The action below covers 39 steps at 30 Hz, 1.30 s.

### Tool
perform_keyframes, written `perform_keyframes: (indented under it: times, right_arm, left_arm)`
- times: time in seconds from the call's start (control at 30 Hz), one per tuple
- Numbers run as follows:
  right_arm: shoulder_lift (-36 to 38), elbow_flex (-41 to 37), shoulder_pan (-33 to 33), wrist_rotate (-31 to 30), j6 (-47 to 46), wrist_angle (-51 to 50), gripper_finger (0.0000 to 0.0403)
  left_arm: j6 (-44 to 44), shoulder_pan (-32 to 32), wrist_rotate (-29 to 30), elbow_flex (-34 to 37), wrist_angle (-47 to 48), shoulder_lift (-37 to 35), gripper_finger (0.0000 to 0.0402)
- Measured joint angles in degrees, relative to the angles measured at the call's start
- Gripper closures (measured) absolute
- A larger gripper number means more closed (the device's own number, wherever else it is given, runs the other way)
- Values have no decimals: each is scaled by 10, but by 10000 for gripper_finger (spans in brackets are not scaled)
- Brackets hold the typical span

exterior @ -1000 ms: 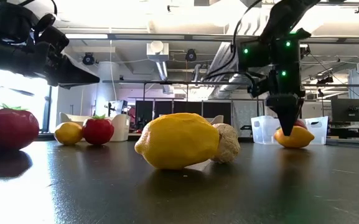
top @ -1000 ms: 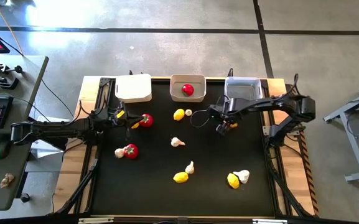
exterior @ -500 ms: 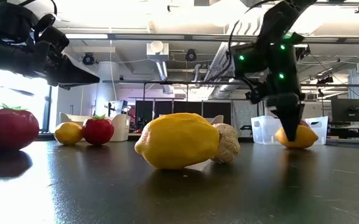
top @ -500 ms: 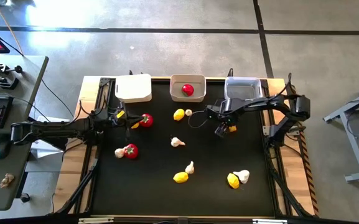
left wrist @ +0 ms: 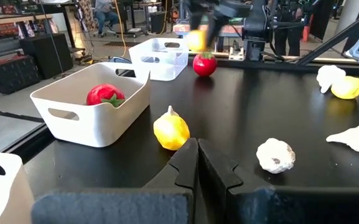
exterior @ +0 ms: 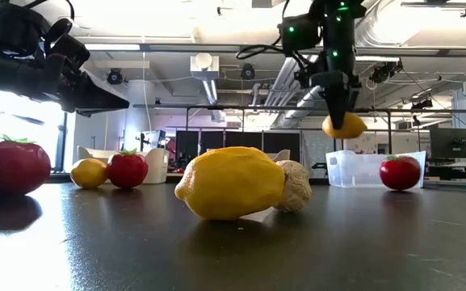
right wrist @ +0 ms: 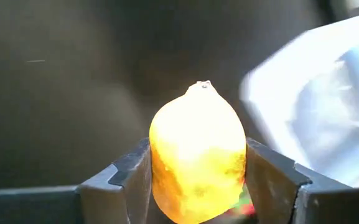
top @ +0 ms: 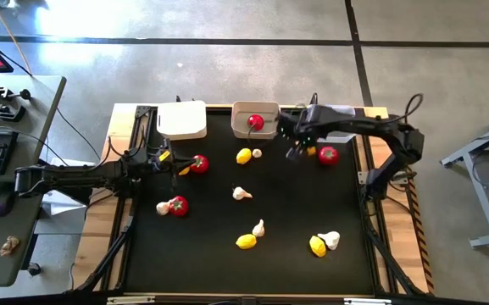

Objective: Sort produce into baskets
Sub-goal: Put the top right lemon into the transparent bin

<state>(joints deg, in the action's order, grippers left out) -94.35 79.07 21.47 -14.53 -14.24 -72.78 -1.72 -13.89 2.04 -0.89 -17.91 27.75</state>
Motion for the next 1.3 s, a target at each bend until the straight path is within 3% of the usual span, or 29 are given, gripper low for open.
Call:
perform_keyframes:
  times: [0.17,0.37,0.67,0.83,1.3]
  right_arm:
    - [0,8,71,-90,107,3,202]
    - [0,-39,174,-106,229,98,203]
    - [0,-101,258,-90,468,242,203]
    - [0,-126,267,-55,490,258,203]
    - [0,-194,267,-47,537,348,203]
  left_arm:
    - [0,0,0,0,0,0,401]
    - [0,0,-3,0,2,0,401]
    - [0,0,-3,0,2,0,401]
    - [2,0,-3,0,6,0,401]
    - [-1,1,-3,0,11,0,401]
